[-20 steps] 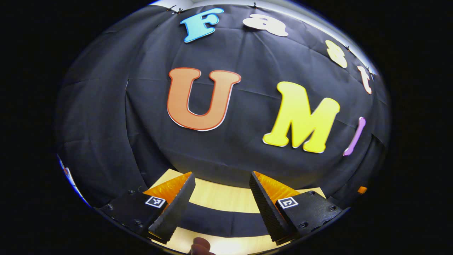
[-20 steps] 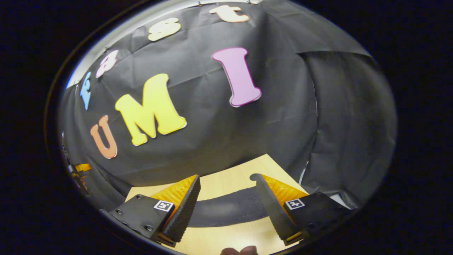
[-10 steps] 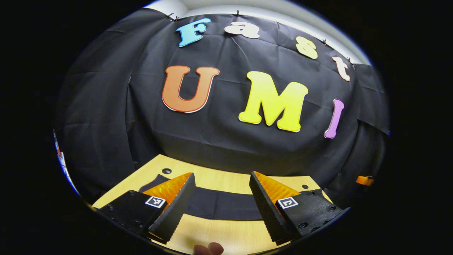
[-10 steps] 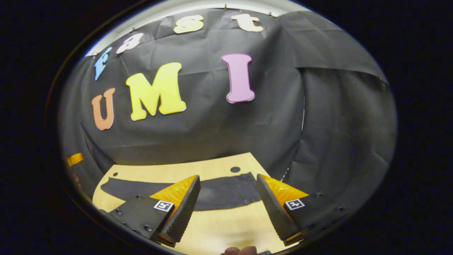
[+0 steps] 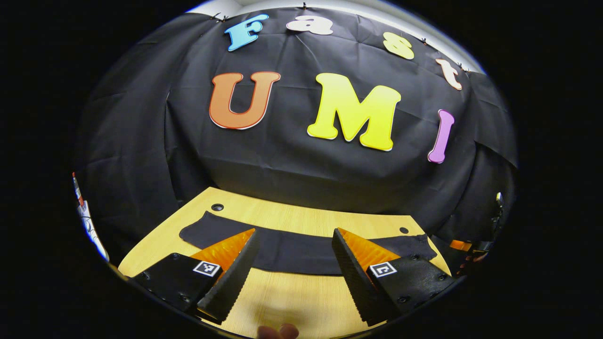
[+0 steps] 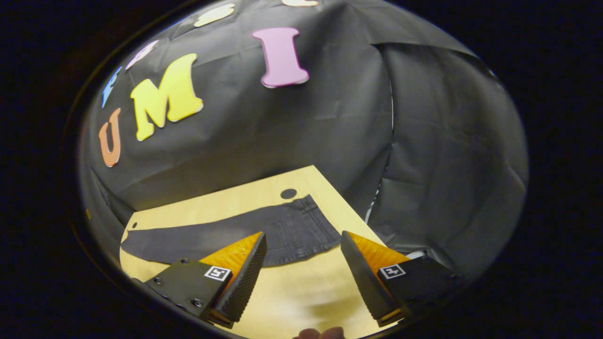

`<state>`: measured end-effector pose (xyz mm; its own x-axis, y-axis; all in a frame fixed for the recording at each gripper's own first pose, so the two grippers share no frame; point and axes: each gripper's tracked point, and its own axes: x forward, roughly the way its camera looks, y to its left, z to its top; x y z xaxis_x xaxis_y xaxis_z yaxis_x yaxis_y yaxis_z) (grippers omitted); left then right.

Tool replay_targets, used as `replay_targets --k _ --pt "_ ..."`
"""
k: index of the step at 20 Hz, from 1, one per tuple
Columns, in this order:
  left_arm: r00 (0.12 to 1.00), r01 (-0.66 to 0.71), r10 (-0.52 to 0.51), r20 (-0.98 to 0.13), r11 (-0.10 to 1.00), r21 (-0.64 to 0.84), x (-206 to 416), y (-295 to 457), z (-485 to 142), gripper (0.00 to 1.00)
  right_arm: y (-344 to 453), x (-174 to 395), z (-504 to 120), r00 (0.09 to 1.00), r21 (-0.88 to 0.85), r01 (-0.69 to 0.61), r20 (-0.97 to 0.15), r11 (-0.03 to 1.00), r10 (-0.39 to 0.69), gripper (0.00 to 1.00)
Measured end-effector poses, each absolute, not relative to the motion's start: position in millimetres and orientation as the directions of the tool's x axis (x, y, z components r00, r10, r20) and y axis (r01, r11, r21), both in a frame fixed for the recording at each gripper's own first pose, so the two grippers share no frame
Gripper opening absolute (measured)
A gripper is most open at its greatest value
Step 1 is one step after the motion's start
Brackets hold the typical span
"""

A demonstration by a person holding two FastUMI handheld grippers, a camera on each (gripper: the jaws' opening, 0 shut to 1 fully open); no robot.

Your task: Grasp the waist and the cuffs of the jeans and fold them to make the two legs overlap; first hold the waist and fold one-third of the jeans toward the cuffs, then hold the cuffs and fold the remaining one-third in the same direction to finish folding.

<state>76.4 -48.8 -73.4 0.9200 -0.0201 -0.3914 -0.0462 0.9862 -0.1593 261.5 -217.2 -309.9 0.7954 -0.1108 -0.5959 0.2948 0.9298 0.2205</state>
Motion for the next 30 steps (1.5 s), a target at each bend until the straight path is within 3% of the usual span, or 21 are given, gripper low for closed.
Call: replay_targets --k 5,10,14,18,20,23,27,30 --pt "0.88 -0.075 -0.005 -0.475 0.986 -0.15 62.1 -59.3 -93.8 1.0 -249.6 310.6 -385.6 0.751 0.366 0.405 -0.656 0.838 -0.076 0.98" --pt "0.868 -0.076 0.015 -0.497 0.992 -0.103 62.2 -65.2 -97.6 0.99 -239.6 327.6 -424.6 0.727 0.371 0.394 -0.685 0.841 -0.038 0.98" --pt "0.861 -0.084 0.025 -0.507 0.992 -0.092 60.5 -61.2 -100.1 0.99 -235.4 332.8 -436.5 0.735 0.303 0.367 -0.674 0.879 -0.075 0.98" --pt "0.85 -0.114 0.037 -0.526 0.987 -0.115 57.4 -50.2 -106.3 0.99 -230.8 333.0 -432.5 0.742 0.245 0.305 -0.667 0.92 -0.069 0.47" --pt "0.853 -0.125 0.046 -0.52 0.985 -0.118 55.9 -43.1 -104.1 0.99 -230.4 334.0 -427.9 0.735 0.208 0.299 -0.672 0.931 -0.086 0.35" --pt "0.857 -0.153 0.081 -0.509 0.983 -0.101 53.7 -21.1 -100.6 0.99 -221.1 339.4 -391.1 0.742 0.205 0.284 -0.666 0.937 -0.079 0.07" --pt "0.881 -0.191 0.13 -0.455 0.977 -0.091 60.8 13.5 -93.5 0.99 -164.2 360.8 -285.4 0.822 0.168 0.119 -0.57 0.979 -0.002 0.06" --pt "0.901 -0.216 0.16 -0.403 0.972 -0.098 65.6 44.8 -88.4 0.99 -74.9 369.1 -216.3 0.858 0.163 -0.027 -0.502 0.986 0.107 0.06"
